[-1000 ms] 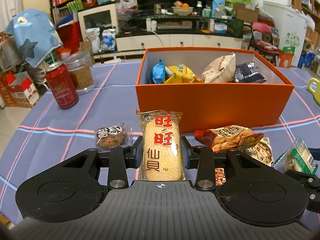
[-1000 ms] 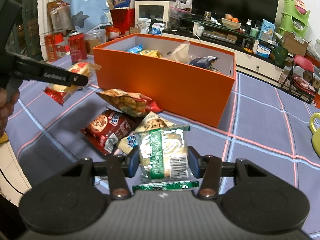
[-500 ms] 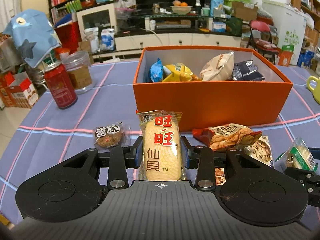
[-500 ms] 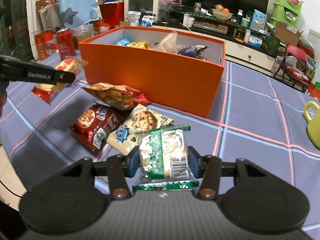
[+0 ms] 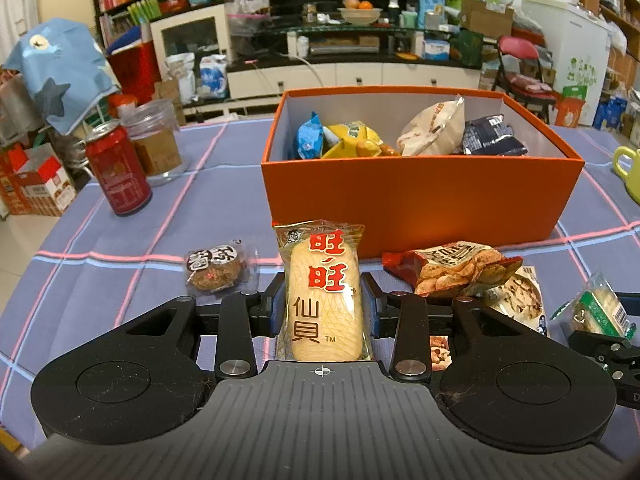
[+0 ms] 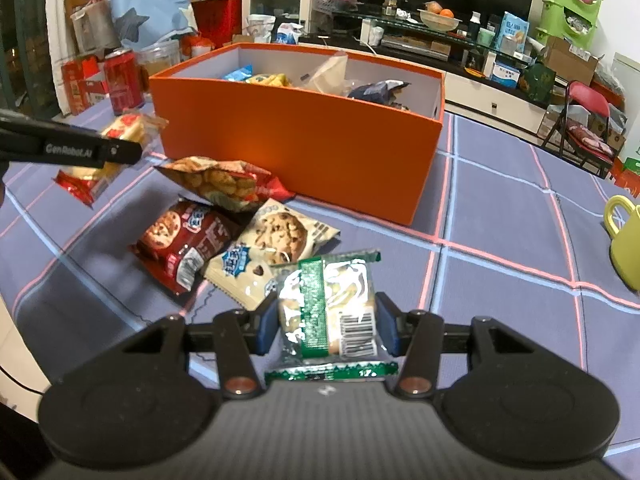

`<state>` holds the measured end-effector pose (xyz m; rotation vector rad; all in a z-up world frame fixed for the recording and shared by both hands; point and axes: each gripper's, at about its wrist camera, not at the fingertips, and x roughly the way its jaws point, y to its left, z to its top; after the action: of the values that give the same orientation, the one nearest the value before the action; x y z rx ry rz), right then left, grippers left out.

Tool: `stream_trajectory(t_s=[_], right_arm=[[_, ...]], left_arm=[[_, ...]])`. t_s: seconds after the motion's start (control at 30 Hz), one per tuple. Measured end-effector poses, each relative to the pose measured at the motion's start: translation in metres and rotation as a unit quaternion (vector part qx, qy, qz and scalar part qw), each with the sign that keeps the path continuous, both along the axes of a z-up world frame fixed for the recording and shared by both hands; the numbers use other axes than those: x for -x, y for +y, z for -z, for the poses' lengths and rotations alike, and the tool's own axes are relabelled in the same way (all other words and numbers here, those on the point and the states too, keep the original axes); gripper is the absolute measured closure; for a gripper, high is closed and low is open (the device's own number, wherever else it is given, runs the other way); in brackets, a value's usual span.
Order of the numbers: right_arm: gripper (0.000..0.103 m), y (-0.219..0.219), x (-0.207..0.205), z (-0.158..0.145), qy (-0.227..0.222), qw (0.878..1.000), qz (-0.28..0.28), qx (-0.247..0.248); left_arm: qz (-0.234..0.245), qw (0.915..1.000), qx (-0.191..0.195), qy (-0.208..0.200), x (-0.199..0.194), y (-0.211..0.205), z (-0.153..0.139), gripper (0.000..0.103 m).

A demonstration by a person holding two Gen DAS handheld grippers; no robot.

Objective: Organize snacks
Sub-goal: 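Carry rice-cracker pack with left gripper while right gripper carries green pack into box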

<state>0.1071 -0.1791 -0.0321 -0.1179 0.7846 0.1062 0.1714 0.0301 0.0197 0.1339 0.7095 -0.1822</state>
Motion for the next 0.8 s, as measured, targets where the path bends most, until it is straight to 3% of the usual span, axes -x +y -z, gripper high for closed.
stream_trajectory(t_s=[0.57, 0.8], right_arm=[[0.051, 0.004, 0.004, -0.008, -0.016, 1.0, -0.008, -0.005], [0.051, 0.009, 0.016, -0.035, -0.054, 0.998, -0.018, -0.023]], left_arm=[[0.002, 0.9999, -0.011, -0.006, 0.005, -0.006, -0.003, 0.095], [0.009, 0.9992, 0.019, -0.035, 0.011, -0.004, -0.031, 0.095]])
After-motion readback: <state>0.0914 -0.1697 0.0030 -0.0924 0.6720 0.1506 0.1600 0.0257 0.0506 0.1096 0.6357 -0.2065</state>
